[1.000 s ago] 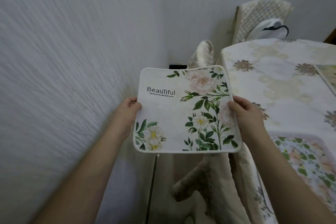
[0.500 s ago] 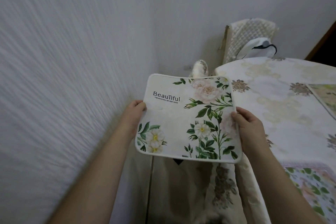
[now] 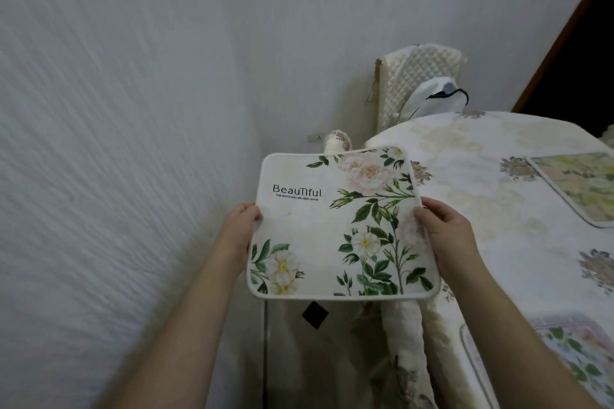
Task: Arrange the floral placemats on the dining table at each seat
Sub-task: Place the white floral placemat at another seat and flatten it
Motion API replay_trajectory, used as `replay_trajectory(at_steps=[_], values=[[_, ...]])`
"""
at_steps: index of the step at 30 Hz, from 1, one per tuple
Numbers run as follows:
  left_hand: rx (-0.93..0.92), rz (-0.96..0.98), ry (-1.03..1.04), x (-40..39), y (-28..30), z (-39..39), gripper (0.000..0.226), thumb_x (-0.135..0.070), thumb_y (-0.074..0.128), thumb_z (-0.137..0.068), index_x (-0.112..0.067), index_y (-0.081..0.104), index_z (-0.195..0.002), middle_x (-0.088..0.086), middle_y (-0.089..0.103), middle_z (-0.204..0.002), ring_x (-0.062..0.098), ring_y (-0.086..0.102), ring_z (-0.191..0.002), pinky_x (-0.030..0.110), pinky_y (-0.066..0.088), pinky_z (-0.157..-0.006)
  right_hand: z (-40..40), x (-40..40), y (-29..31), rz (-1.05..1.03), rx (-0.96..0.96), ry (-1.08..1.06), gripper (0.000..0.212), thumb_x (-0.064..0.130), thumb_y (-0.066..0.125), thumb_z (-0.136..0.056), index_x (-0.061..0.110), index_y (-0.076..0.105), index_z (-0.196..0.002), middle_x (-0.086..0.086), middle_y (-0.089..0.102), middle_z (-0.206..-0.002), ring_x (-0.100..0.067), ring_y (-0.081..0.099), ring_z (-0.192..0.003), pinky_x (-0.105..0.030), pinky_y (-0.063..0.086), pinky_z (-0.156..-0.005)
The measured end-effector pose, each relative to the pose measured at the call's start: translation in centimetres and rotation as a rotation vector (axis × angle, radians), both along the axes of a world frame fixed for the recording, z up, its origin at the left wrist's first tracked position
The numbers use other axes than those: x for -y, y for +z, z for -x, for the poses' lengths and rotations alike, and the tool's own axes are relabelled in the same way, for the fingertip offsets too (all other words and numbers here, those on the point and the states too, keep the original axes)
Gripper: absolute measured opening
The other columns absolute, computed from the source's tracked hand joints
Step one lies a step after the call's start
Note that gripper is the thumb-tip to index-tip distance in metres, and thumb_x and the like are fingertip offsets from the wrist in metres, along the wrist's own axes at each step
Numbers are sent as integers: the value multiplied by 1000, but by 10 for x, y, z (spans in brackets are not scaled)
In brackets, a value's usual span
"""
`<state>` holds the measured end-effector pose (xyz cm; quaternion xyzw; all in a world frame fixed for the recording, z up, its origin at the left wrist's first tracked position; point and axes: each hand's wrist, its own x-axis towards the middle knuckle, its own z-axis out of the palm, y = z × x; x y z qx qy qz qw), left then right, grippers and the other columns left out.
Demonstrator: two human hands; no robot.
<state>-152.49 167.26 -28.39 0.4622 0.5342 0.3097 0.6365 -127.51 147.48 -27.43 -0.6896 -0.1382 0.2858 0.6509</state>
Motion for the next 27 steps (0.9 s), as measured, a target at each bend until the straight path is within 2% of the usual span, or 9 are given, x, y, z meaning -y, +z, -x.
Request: replay_trajectory(at_steps=[8,16,19,25,27], values=[[-18,-31,-94,-33,4,-59,14,-3,47,-80,-8,56,-89,17,54,-81,25,52,-71,33,42,-61,-42,-5,-17,-31,-88,-71,16,13,62,-93,13,69,-108,-8,76,-96,-27,74,-86,-45,60,-77],[-12,-14,-276,-72,2,-125,13,-5,46,-78,-11,57,-85,14,57,-78,26,55,-66,33,45,-60,-73,-6,-32,-46,-96,-215,15,10,62,-93,15,69,-105,-8,76,-96,-27,73,-89,-42,58,-79],[3,-25,-365,-92,-4,-161,16,-4,46,-80,-8,57,-90,15,57,-81,26,54,-68,34,44,-62,-83,-6,-37,-29,-106,-322,15,10,62,-92,15,69,-105,-8,76,-95,-27,73,-89,-44,58,-81],[24,-16,-586,-126,-3,-224,20,2,42,-83,-11,58,-86,9,61,-73,21,58,-61,30,46,-57,-82,-7,-32,4,-91,-490,16,7,61,-93,14,67,-106,-6,76,-94,-21,73,-82,-35,58,-70],[28,2,-666,-133,0,-244,20,1,43,-82,-12,58,-85,12,60,-77,25,56,-65,31,46,-59,-80,-6,-30,10,-92,-547,17,6,61,-93,12,66,-108,-8,75,-95,-23,73,-84,-37,60,-73]])
